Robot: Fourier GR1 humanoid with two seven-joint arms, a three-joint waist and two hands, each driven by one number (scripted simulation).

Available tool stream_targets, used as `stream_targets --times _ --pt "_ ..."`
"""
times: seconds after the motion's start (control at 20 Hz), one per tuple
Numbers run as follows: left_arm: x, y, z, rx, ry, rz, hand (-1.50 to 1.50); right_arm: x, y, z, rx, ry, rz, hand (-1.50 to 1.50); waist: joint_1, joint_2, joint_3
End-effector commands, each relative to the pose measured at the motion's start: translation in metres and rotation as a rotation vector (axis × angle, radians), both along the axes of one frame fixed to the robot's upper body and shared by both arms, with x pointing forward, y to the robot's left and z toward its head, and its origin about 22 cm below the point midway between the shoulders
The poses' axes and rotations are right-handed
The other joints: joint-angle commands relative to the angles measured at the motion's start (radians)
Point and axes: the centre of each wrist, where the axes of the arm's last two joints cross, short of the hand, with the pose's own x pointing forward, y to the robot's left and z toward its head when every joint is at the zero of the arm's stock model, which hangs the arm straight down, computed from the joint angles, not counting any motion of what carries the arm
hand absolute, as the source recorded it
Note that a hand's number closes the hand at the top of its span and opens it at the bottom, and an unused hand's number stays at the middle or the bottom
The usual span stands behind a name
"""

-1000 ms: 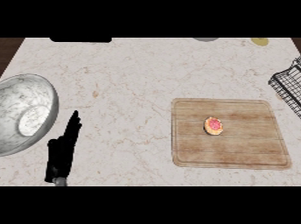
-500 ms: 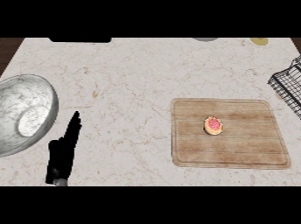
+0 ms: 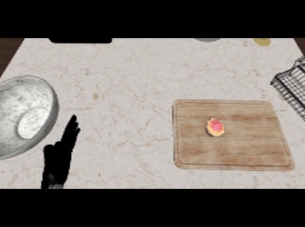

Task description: Pick the tomato from the cutting board and place it in the tiered basket

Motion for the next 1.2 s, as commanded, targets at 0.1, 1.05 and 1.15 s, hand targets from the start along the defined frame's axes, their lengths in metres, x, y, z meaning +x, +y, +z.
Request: stream_targets --times 0.1,1.05,1.15 --pt "-0.006 -0.001 -0.011 -0.019 0.038 0.020 0.00 -0.031 -0.009 0.019 -0.098 -0.190 -0.188 -1.50 -0.026 -0.005 -0.003" --pt "-0.025 0.020 -0.014 0.009 0.038 0.110 0.00 -0.340 -0.066 0.053 -0.048 -0.222 -0.420 -1.50 -0.104 -0.020 -0.003" --pt "-0.017 0.017 -0.008 0.002 0.035 0.096 0.00 -0.373 -0.060 0.052 -0.043 -0.233 -0.401 -1.50 -0.078 -0.014 -0.003"
